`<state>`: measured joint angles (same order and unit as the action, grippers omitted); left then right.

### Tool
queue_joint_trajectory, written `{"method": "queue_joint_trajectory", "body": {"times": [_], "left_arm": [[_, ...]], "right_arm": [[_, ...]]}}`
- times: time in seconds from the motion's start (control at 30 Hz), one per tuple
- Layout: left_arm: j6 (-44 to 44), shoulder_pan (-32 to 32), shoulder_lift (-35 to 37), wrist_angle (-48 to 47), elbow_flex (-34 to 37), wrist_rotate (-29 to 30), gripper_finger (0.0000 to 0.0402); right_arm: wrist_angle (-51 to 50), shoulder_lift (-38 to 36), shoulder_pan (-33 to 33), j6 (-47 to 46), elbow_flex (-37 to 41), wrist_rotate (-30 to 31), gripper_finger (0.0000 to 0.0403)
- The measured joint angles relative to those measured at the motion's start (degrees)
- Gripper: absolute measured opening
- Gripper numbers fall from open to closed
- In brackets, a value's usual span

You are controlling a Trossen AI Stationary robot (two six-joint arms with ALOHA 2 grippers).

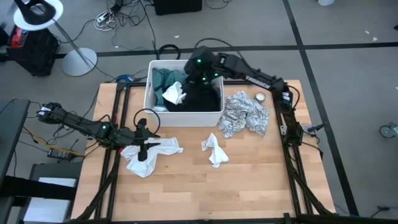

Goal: Sort clothes
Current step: Put the white sock into the white laundry bin

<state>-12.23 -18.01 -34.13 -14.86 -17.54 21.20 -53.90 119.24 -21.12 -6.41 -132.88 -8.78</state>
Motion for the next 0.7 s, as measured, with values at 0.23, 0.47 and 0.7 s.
{"method": "queue_joint_trajectory", "body": {"times": [0.23,0.47,0.7], "left_arm": [[0.0,0.01,0.0,-0.01,0.0,-0.01,0.0156],[-0.02,0.01,0.0,-0.08,0.0,-0.01,0.0156],[-0.02,0.0,0.0,-0.08,0.0,-1.05,0.0156]], "right_arm": [[-7.77,-5.32,3.5,1.04,0.0,1.78,0.0234],[-15.06,-7.87,9.97,2.51,0.0,9.82,0.0221],[-23.9,-8.93,14.97,1.53,0.0,20.62,0.0212]]}}
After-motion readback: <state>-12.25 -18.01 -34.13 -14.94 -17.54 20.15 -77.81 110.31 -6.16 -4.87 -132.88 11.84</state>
